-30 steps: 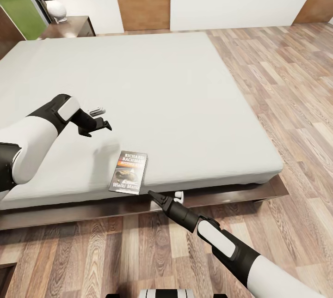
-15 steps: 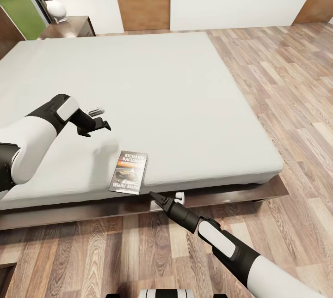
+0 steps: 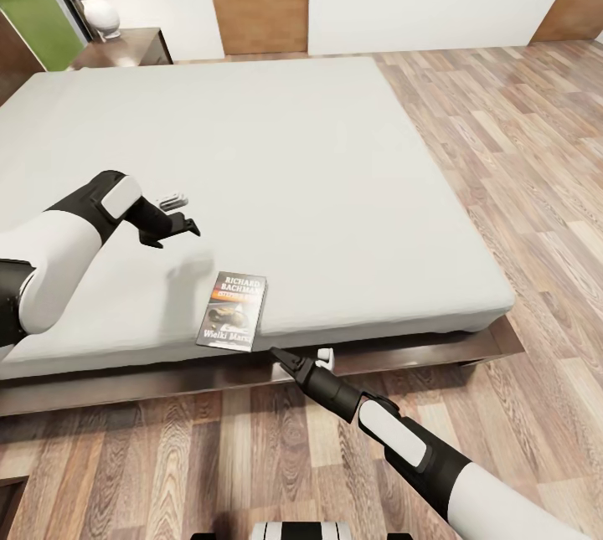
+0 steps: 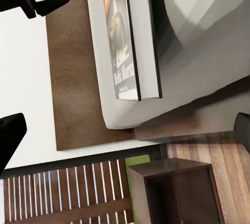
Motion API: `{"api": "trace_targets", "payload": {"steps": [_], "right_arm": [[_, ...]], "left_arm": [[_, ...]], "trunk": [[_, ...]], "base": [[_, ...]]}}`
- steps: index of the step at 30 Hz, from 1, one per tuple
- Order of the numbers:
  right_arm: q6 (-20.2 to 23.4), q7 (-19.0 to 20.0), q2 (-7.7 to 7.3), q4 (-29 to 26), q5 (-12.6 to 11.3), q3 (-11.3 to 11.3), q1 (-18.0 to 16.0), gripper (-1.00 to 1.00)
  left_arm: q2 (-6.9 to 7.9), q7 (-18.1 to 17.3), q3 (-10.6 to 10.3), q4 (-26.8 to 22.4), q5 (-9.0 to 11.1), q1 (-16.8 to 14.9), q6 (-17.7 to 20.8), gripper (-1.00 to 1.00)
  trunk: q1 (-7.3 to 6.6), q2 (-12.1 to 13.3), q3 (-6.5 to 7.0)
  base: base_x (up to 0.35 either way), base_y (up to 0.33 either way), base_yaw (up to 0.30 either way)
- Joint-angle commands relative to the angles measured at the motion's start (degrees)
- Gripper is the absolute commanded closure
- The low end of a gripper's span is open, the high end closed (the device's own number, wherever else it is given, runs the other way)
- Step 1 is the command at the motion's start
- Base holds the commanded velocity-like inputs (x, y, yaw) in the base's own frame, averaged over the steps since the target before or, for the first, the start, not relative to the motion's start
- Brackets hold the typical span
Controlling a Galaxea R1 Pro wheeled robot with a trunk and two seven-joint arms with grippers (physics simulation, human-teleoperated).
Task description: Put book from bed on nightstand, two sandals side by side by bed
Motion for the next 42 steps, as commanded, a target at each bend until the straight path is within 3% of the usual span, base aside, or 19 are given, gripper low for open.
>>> {"api": "trace_targets", "payload": {"steps": [1, 6, 11, 17, 24, 42], "right_arm": [[0.2, 0.1, -0.03, 0.0, -0.6, 0.2, -0.1, -1.00], [0.2, 0.2, 0.04, 0.0, -0.5, 0.2, -0.1, -1.00], [0.3, 0.3, 0.46, 0.0, -0.4, 0.2, -0.1, -1.00], [0.3, 0.5, 0.76, 0.0, -0.4, 0.2, -0.1, -1.00], [0.3, 0.6, 0.93, 0.0, -0.3, 0.2, -0.1, -1.00], [0.2, 0.7, 1.16, 0.0, -0.3, 0.3, -0.1, -1.00]], "left_arm": [[0.08, 0.6, -0.2, -0.1, 0.7, 0.0, 0.2, -1.00], [0.94, 0.5, 0.5, -0.4, 1.1, 0.0, 0.3, -1.00], [1.28, 0.5, 4.3, -0.5, 2.2, 0.0, 0.2, -1.00], [1.41, 0.5, 6.0, -0.6, 2.4, 0.0, 0.2, -1.00], [1.47, 0.5, 6.6, -0.6, 2.4, 0.0, 0.2, -1.00], [1.51, 0.5, 6.7, -0.5, 2.5, 0.0, 0.3, -1.00]], "trunk": [[0.00, 0.0, -0.03], [0.00, 0.0, -0.03], [0.00, 0.0, -0.03], [0.00, 0.0, -0.03], [1.53, -2.8, -1.29], [1.53, -2.8, -1.29]], "base": [[0.000, 0.000, 0.000], [0.000, 0.000, 0.000], [0.000, 0.000, 0.000], [0.000, 0.000, 0.000], [0.000, 0.000, 0.000], [0.000, 0.000, 0.000]]}}
